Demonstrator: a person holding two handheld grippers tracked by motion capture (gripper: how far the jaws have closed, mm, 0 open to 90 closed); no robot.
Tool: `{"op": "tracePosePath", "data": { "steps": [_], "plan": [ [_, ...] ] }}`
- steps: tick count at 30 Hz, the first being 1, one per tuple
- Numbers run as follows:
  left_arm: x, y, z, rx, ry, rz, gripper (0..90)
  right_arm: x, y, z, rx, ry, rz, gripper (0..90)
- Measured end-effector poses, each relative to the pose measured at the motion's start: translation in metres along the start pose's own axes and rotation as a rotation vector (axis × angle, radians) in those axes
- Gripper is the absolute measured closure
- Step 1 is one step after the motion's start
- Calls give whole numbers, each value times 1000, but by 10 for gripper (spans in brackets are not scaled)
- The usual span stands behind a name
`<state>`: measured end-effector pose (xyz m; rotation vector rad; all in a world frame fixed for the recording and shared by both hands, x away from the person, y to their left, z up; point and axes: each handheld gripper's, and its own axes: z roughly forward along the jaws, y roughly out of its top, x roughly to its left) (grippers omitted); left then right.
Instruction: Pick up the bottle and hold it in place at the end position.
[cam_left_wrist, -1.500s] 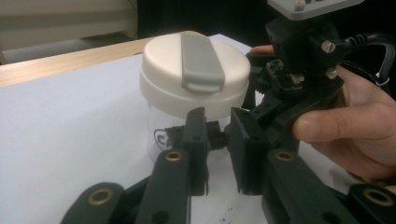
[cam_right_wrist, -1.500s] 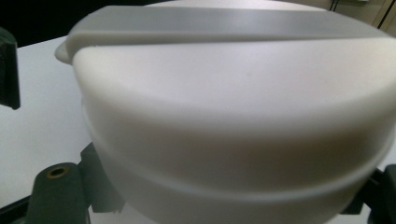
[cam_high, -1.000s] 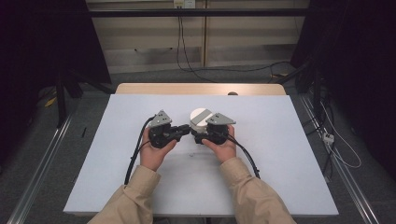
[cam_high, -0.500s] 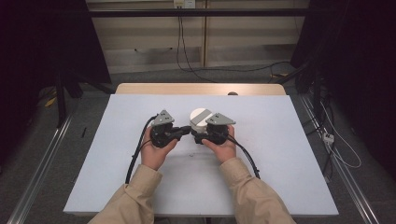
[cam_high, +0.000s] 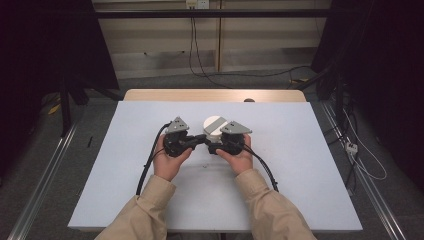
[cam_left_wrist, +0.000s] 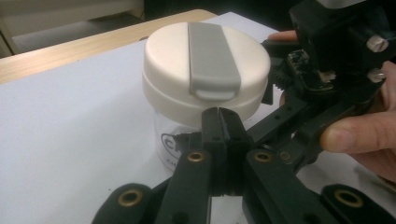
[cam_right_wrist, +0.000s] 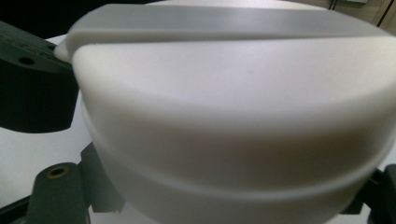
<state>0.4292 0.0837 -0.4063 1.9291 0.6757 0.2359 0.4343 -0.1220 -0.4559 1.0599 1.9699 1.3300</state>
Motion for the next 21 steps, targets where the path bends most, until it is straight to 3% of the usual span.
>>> {"op": "tracePosePath", "data": {
  "steps": [10, 21],
  "plan": [
    [0, 1, -1, -17, 5, -22, 900, 0, 0, 0, 2, 0, 0, 188],
    [-1, 8, -1, -10, 12, -12, 900, -1, 0, 0, 2, 4, -2, 188]
  ]
}}
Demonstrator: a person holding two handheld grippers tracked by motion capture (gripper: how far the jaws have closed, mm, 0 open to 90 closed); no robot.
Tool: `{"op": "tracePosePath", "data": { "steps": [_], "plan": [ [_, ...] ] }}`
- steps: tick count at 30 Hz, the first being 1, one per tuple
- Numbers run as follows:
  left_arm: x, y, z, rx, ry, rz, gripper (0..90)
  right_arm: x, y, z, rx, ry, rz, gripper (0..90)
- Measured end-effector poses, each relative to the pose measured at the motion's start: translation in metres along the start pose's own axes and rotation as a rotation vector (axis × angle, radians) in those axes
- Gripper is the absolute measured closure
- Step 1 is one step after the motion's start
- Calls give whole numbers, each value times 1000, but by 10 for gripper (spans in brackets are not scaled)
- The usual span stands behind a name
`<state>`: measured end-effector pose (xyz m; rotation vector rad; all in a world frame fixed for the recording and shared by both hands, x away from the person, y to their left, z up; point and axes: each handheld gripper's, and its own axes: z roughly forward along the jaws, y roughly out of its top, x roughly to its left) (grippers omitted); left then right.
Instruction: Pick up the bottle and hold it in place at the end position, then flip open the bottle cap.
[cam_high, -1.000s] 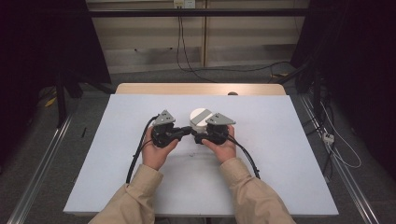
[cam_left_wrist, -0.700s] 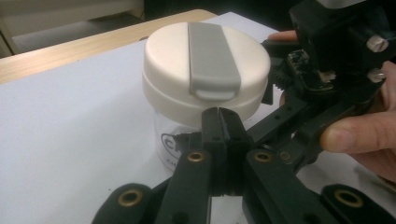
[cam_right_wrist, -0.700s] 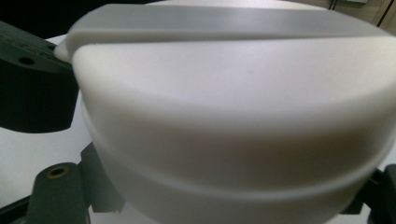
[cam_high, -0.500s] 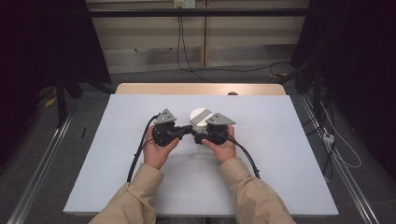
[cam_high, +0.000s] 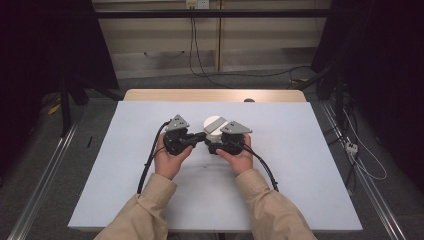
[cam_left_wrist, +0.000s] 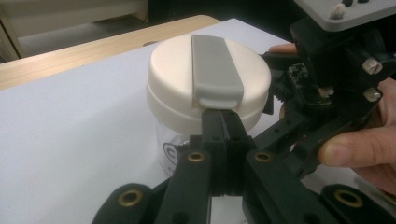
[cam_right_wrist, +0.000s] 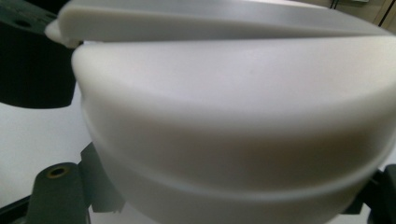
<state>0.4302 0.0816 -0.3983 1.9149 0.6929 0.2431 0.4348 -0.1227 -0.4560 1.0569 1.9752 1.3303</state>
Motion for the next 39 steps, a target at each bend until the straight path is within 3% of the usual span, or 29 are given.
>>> {"op": "tracePosePath", "data": {
  "steps": [39],
  "plan": [
    [-3, 24, -3, -32, -12, 0, 900, 1, 0, 1, 0, 2, -13, 189]
  ]
}}
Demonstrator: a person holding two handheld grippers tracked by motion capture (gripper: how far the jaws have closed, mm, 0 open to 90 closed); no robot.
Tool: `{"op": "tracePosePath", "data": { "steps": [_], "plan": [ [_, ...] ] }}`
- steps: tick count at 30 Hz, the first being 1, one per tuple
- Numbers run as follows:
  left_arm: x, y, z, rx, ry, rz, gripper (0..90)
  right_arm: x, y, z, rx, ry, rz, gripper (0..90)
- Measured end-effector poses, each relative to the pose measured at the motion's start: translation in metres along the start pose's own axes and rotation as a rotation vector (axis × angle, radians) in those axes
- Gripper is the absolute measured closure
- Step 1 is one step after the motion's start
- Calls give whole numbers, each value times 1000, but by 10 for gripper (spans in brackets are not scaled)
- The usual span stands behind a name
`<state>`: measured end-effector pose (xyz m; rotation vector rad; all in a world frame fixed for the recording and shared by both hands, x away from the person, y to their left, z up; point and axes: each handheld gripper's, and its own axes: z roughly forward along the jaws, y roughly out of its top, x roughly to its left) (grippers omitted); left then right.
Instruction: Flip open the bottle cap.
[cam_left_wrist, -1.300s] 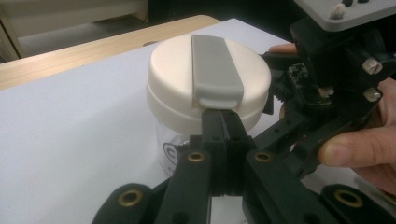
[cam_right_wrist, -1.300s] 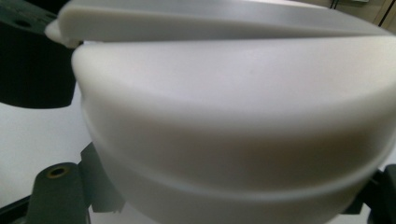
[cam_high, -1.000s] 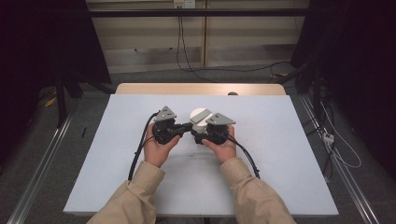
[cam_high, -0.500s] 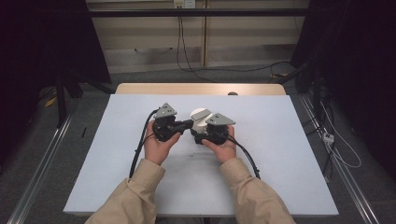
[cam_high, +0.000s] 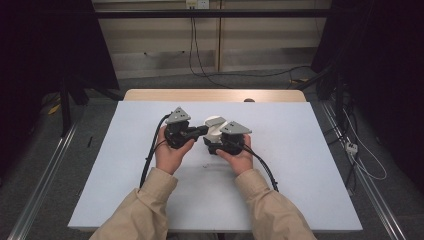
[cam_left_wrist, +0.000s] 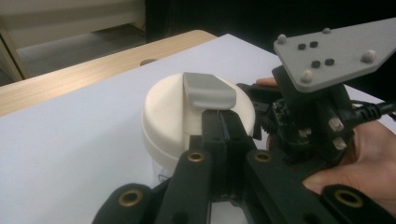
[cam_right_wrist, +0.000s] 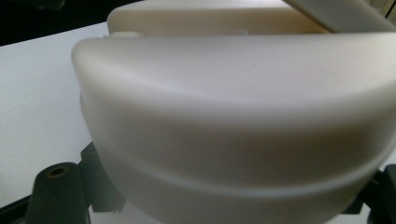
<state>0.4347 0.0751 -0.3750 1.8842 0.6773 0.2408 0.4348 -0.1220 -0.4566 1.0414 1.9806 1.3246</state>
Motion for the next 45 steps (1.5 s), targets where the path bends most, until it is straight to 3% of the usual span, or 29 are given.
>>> {"op": "tracePosePath", "data": {
  "steps": [45],
  "plan": [
    [-1, 30, 18, -4, 10, 24, 900, 1, -1, 1, -1, -3, -3, 189]
  ]
}}
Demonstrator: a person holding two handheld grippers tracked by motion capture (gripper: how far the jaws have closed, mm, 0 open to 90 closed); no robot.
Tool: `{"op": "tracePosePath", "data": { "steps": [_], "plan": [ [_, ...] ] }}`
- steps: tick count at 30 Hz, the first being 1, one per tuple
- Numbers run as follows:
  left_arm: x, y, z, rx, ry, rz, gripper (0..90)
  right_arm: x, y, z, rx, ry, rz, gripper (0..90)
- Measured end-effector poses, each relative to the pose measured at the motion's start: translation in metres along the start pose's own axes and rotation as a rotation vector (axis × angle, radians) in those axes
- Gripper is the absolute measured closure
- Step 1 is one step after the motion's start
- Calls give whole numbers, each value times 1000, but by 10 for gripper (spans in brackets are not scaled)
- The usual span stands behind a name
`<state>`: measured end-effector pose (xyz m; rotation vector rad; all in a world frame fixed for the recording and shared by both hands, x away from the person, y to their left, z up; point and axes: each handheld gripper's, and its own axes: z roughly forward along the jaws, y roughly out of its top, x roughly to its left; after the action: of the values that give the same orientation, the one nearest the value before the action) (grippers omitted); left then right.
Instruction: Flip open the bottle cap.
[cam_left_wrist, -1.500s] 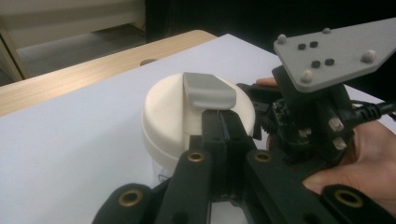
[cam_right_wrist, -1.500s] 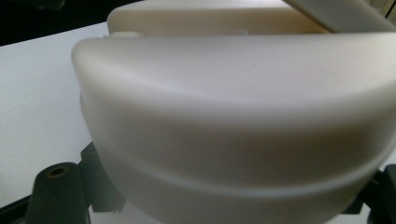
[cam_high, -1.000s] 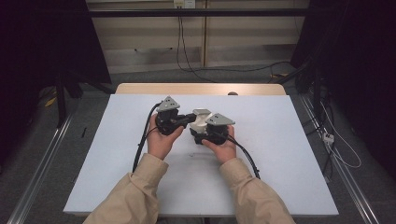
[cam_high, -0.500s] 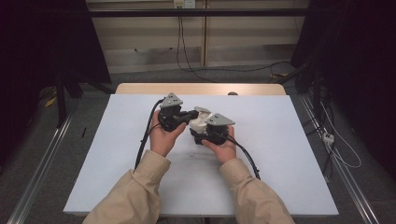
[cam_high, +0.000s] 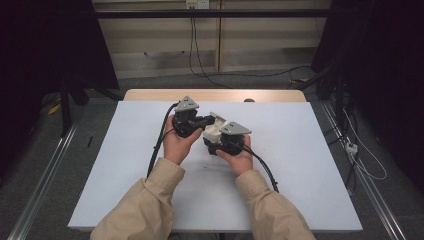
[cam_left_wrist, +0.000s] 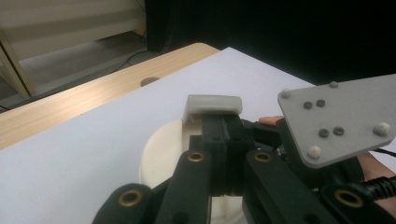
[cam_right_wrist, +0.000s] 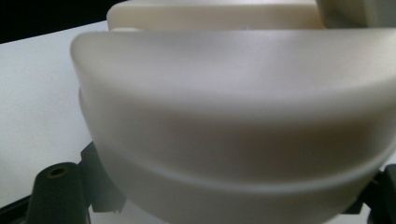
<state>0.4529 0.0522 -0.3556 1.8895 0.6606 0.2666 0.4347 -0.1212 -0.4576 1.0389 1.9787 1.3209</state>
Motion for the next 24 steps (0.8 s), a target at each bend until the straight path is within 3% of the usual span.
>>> {"op": "tracePosePath", "data": {
  "steps": [24],
  "plan": [
    [-1, 12, 11, 3, 2, 17, 900, 0, -1, 0, 1, -2, 1, 189]
  ]
}}
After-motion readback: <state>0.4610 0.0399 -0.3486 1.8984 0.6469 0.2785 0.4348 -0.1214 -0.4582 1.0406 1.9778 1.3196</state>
